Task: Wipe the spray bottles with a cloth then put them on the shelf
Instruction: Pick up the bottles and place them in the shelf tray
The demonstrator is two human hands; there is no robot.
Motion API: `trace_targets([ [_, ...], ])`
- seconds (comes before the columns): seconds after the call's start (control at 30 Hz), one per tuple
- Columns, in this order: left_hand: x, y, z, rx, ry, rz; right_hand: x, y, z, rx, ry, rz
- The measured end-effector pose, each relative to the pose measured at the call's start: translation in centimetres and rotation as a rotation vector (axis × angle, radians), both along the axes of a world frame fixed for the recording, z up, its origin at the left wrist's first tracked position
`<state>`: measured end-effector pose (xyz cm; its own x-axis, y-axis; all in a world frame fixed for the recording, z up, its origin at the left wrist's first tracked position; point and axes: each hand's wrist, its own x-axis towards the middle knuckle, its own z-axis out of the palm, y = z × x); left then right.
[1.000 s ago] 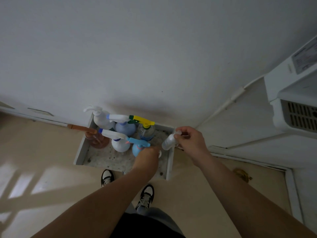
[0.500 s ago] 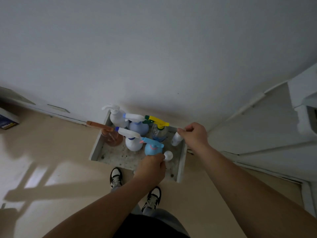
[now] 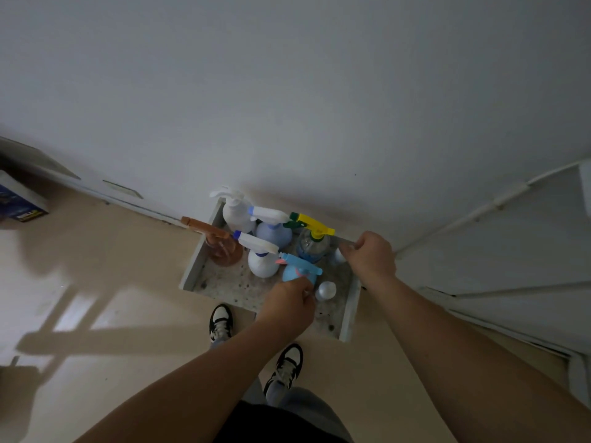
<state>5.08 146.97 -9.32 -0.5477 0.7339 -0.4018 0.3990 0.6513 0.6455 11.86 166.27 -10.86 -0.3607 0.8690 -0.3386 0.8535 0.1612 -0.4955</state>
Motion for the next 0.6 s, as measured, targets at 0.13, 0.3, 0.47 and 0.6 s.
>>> trace_targets([
  [0.13, -0.1, -0.1, -0.1, -0.032, -0.019, -0.002, 0.4, -0.4, -0.5, -0.033, 0.041, -0.01],
  [0.3, -0.5, -0.2, -0.1, -0.042, -0.017, 0.016, 0.4, -0.1, -0.7, -0.158, 0.126, 0.079],
  [0.47, -1.1, -0.2, -0.4, -0.06, -0.022, 0.029, 0.2, 0.3, -1.5, -0.087, 0.128, 0.17],
  [0.6, -1.2, 0.0, -0.7, -0.076, -0.018, 0.042, 0.3, 0.1, -2.1, 0.012, 0.114, 0.186],
])
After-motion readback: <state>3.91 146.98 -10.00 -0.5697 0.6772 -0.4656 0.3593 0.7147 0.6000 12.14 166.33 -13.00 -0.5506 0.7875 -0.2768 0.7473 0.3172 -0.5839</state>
